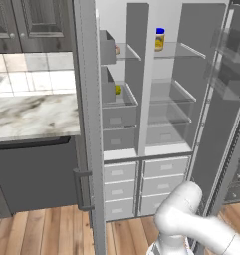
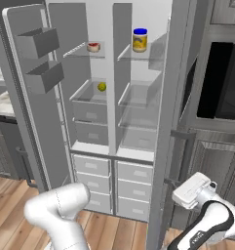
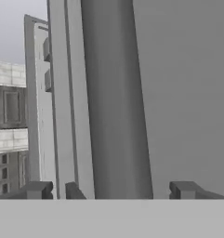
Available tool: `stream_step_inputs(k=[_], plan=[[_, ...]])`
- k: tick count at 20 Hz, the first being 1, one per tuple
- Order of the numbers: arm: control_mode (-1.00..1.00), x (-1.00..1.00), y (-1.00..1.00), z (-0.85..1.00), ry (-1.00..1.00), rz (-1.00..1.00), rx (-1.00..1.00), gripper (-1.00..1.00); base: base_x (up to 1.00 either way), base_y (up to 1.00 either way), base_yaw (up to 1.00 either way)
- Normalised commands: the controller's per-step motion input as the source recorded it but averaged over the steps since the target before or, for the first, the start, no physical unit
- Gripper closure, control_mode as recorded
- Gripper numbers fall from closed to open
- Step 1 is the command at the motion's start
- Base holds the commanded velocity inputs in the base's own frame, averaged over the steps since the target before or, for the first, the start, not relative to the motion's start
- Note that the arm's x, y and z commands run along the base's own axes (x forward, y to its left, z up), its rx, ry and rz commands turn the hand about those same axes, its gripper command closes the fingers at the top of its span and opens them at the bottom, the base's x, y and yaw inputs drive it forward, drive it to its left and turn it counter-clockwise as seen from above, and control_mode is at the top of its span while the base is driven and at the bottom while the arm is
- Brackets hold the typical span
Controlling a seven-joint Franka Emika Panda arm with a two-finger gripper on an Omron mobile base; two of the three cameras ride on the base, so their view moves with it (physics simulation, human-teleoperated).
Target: There's a steak in the fridge that needs to be moved to the freezer for freezing. Pick up the steak from the fridge, place it on any shelf in the freezer, and close the fridge and freezer doors when done.
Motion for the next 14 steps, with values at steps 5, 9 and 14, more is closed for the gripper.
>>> stream_step_inputs(k=[5, 9, 14], plan=[[-1.0, 0.0, 0.71, 0.26, 0.0, -0.15, -0.02, -1.0, 0.0, 0.0, 0.0], [-1.0, 0.0, 0.62, 0.46, 0.0, -0.18, -0.06, -1.0, 0.0, 0.0, 0.0], [-1.0, 0.0, 0.59, 0.43, 0.0, -0.17, -0.06, -1.0, 0.0, 0.0, 0.0]])
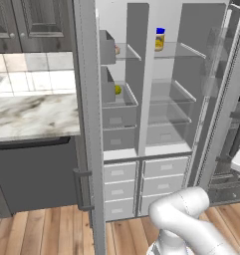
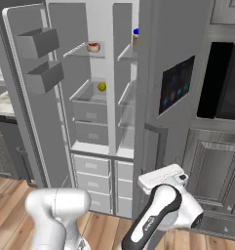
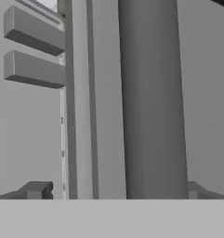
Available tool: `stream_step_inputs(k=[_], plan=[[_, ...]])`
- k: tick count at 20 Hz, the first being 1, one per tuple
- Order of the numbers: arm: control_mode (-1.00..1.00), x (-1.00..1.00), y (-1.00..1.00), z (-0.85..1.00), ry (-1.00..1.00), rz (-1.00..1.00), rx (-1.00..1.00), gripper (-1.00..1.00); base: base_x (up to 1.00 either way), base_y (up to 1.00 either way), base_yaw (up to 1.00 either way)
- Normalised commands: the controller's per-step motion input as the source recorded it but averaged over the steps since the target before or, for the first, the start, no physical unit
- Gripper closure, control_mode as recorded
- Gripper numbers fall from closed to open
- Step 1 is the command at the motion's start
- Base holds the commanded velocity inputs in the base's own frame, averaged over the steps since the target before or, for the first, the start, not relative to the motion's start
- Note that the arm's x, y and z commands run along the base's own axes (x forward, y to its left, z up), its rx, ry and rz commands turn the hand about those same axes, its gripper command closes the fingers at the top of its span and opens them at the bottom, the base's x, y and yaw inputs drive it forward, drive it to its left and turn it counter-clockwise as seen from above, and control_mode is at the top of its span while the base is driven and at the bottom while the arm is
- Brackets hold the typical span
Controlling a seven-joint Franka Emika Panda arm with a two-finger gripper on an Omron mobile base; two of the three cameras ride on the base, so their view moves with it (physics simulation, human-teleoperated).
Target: There's a steak in the fridge that needs to be moved to the freezer for freezing. Pick up the steak from the fridge, place it on any shelf in the freezer, and close the fridge and freezer doors when done.
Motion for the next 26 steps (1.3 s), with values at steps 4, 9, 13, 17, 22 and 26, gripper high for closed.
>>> stream_step_inputs(k=[4, 9, 13, 17, 22, 26], plan=[[-1.0, 0.0, 0.67, 0.13, 0.01, -0.18, -0.08, -1.0, 0.0, 0.0, 0.0], [-1.0, 0.11, 0.52, 0.15, 0.07, -0.11, -0.05, -1.0, 0.0, 0.0, 0.0], [-1.0, 0.26, 0.13, 0.28, 0.03, 0.0, 0.0, -1.0, 0.0, 0.0, 0.0], [-1.0, 0.25, 0.05, 0.2, 0.01, 0.0, 0.0, -1.0, 0.0, 0.0, 0.0], [-1.0, 0.21, 0.15, 0.06, 0.03, 0.0, 0.0, -1.0, 0.0, 0.0, 0.0], [-1.0, 0.16, 0.43, 0.0, 0.0, 0.0, 0.0, -1.0, 0.0, 0.0, 0.0]])
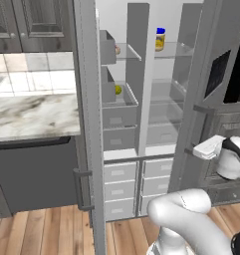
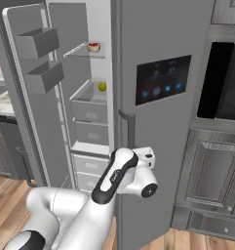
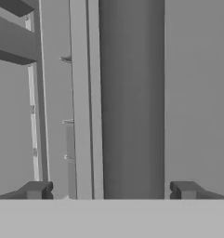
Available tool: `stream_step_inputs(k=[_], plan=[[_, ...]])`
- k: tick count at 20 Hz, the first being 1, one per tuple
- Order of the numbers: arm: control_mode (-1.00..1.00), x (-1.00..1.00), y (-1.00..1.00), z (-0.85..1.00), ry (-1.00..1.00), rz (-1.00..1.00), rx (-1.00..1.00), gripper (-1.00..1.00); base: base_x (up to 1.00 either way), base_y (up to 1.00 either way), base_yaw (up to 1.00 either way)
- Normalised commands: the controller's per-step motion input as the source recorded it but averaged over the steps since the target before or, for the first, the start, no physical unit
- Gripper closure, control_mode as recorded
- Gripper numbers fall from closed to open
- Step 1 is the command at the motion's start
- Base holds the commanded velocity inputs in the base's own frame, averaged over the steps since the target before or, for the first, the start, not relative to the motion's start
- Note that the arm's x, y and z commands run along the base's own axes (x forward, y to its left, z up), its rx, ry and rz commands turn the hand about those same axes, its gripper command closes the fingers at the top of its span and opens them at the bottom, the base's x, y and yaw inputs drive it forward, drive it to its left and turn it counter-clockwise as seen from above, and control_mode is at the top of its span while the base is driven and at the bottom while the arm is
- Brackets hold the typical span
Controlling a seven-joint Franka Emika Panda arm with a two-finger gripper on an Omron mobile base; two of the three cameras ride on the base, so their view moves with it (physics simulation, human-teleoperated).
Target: There's a steak in the fridge that needs to be moved to the freezer for freezing. Pick up the steak from the fridge, place it on any shelf in the freezer, and close the fridge and freezer doors when done.
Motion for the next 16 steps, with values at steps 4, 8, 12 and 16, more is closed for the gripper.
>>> stream_step_inputs(k=[4, 8, 12, 16], plan=[[-1.0, 0.12, 0.45, 0.0, 0.0, 0.0, 0.0, -1.0, 0.0, 0.0, 0.0], [-1.0, 0.19, 0.44, 0.0, 0.0, 0.0, 0.0, -1.0, 0.0, 0.0, 0.0], [-1.0, 0.39, 0.39, 0.0, 0.01, 0.0, 0.0, -1.0, 0.0, 0.0, 0.0], [-1.0, 0.55, 0.36, 0.01, 0.04, 0.0, 0.0, -1.0, 0.0, 0.0, 0.0]])
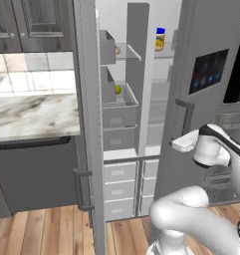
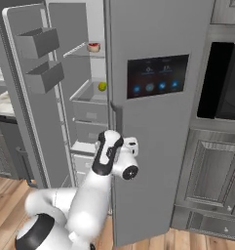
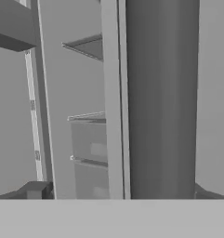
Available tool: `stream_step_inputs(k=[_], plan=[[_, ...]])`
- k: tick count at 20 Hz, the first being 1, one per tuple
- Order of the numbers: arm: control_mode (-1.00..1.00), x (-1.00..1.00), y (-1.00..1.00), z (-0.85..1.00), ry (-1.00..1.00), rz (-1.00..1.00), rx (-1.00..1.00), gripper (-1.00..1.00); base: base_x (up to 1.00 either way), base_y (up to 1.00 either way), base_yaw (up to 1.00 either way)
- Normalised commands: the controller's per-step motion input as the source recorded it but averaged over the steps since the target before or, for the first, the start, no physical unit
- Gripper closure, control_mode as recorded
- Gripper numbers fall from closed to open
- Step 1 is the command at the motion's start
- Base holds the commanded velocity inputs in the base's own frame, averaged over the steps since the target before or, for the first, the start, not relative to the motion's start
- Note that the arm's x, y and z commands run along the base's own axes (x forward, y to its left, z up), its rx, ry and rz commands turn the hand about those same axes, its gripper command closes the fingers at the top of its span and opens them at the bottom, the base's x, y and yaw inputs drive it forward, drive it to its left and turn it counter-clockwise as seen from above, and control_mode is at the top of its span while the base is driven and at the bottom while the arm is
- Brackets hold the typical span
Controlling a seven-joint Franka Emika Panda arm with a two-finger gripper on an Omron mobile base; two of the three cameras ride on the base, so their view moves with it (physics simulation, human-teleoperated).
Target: There's a steak in the fridge that needs to be moved to the freezer for freezing. Pick up the steak from the fridge, place it on any shelf in the freezer, and close the fridge and freezer doors when done.
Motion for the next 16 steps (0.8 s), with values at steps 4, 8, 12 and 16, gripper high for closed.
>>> stream_step_inputs(k=[4, 8, 12, 16], plan=[[-1.0, 0.46, 0.29, 0.0, 0.04, 0.0, 0.0, -1.0, 0.0, 0.0, 0.0], [-1.0, 0.27, 0.25, 0.0, 0.0, 0.0, 0.0, -1.0, 0.0, 0.0, 0.0], [-1.0, 0.29, 0.23, 0.0, 0.0, 0.0, 0.0, -1.0, 0.0, 0.0, 0.0], [-1.0, 0.3, 0.2, 0.0, 0.0, -0.01, 0.0, -1.0, 0.0, 0.0, 0.0]])
